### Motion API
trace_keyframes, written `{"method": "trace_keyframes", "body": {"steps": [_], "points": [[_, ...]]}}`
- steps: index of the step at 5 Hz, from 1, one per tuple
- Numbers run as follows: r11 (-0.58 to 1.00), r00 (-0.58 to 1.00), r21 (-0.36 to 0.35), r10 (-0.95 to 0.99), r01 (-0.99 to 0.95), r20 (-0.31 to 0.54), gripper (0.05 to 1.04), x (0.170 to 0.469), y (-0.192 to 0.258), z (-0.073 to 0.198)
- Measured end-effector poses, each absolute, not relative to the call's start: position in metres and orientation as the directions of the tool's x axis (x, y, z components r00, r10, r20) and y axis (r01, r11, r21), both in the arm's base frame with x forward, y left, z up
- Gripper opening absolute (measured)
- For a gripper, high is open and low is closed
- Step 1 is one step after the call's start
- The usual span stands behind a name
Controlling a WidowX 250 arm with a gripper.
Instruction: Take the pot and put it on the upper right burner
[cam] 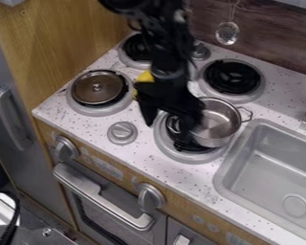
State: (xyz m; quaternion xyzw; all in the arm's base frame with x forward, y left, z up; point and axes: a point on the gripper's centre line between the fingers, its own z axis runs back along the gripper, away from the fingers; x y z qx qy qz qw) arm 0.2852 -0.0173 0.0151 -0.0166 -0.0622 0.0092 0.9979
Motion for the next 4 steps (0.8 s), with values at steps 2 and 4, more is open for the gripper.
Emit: {"method": "trace_keyframes", "body": {"steps": [2,4], "points": [[0.996,0.967,-0.021,-0.077,0.085,0.242,0.998,0.3,-0.053,0.008],[0.989,0.952,0.0,-0.144,0.149,0.272,0.998,0.316,-0.063,-0.007]]}}
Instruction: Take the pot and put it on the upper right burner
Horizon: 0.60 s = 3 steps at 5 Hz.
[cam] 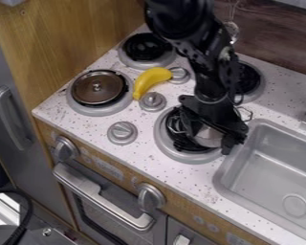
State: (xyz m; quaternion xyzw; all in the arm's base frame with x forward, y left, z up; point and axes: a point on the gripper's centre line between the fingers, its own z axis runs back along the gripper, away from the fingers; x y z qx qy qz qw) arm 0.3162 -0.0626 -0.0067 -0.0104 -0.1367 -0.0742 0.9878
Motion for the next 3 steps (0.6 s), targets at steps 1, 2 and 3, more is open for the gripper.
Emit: {"method": "trace_keyframes", "body": {"steps": [1,2,3], "points": [[0.988,0.952,-0.002,-0.148,0.154,0.269,0.998,0.324,-0.069,-0.015],[0.986,0.951,0.0,-0.159,0.165,0.266,0.998,0.328,-0.073,-0.024],[0.984,0.949,0.007,-0.175,0.179,0.263,0.998,0.33,-0.084,-0.034]]}}
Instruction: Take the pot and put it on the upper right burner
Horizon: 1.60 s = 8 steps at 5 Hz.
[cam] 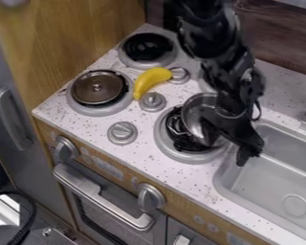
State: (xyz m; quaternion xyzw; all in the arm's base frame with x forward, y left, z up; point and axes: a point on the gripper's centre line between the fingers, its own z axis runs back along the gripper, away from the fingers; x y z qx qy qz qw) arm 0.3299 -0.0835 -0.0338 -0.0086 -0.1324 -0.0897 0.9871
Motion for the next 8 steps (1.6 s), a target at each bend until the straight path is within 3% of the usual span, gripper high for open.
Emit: {"method": "trace_keyframes", "body": {"steps": [1,3,4,8], "points": [[0.983,0.957,0.026,-0.181,0.18,0.224,0.998,0.329,-0.083,-0.053],[0.988,0.963,0.042,-0.152,0.147,0.222,0.998,0.342,-0.077,-0.058],[0.99,0.95,0.025,-0.138,0.136,0.28,0.998,0.353,-0.08,-0.037],[0.998,0.945,0.037,-0.064,0.055,0.32,0.998,0.39,-0.042,-0.012]]}}
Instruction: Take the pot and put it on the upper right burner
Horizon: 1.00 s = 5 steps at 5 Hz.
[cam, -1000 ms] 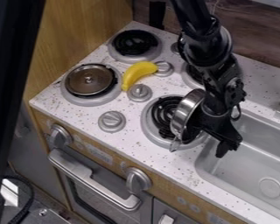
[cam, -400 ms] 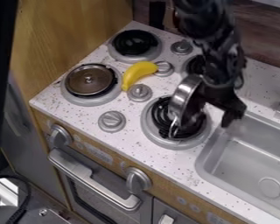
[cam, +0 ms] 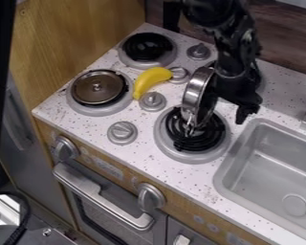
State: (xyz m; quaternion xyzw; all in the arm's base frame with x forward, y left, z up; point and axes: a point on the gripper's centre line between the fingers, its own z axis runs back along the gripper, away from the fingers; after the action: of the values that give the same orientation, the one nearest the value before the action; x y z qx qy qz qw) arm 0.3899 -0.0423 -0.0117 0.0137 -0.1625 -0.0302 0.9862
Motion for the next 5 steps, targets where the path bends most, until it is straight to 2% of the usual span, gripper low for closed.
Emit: {"method": "trace_keyframes", "body": {"steps": [1,2,3,4,5], "points": [[0.994,0.94,0.073,-0.095,0.075,0.329,0.998,0.392,-0.038,-0.011],[0.992,0.948,0.09,-0.107,0.083,0.3,0.998,0.386,-0.036,-0.02],[0.996,0.986,0.073,-0.054,0.043,0.158,0.998,0.372,-0.036,-0.032],[1.0,1.0,0.015,0.014,-0.014,0.019,0.998,0.367,-0.041,-0.032],[0.998,0.999,0.052,0.036,-0.036,-0.011,0.998,0.369,-0.028,-0.042]]}}
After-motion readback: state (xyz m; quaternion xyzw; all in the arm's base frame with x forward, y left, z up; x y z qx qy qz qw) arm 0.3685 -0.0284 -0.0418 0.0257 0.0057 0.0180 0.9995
